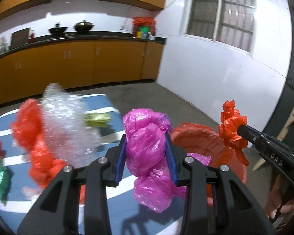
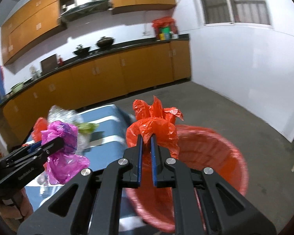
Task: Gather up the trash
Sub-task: 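Carry the pink bag and red bag in both tools over the red basket, then open both tools to drop the bags into the red basket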
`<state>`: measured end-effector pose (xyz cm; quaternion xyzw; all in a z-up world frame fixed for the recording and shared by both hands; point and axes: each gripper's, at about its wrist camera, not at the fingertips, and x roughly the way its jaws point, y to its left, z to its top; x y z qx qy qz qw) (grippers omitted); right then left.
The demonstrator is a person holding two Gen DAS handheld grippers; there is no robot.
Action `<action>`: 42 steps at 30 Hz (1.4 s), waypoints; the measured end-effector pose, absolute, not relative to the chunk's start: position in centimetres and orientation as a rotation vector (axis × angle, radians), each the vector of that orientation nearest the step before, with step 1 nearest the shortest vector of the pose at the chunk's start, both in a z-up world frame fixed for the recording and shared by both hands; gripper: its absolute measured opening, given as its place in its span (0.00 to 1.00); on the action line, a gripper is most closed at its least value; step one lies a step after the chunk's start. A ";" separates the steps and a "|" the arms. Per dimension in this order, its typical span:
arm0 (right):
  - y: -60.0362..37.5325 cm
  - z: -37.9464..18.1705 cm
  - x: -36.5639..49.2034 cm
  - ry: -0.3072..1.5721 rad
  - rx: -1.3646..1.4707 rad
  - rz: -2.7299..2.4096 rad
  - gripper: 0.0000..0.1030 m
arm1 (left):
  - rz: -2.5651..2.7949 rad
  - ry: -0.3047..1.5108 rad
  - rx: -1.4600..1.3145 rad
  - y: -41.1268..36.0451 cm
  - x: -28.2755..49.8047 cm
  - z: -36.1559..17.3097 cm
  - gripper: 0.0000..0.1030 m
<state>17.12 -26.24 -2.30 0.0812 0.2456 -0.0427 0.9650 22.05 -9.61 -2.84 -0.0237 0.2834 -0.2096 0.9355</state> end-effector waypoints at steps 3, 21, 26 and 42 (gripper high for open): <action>-28.3 -2.8 16.7 0.502 0.184 -0.138 0.08 | -0.482 0.602 -0.041 -12.5 23.0 -3.4 0.36; -33.0 -2.7 16.2 0.484 0.290 -0.196 0.16 | -0.633 0.650 0.026 -21.3 24.8 -5.5 0.48; -33.4 -3.0 15.6 0.478 0.300 -0.218 0.39 | -0.602 0.674 0.010 -20.3 25.1 -6.1 0.57; -30.0 -2.3 15.7 0.472 0.207 -0.194 0.47 | -0.312 0.589 -0.010 -9.5 23.4 -4.2 0.76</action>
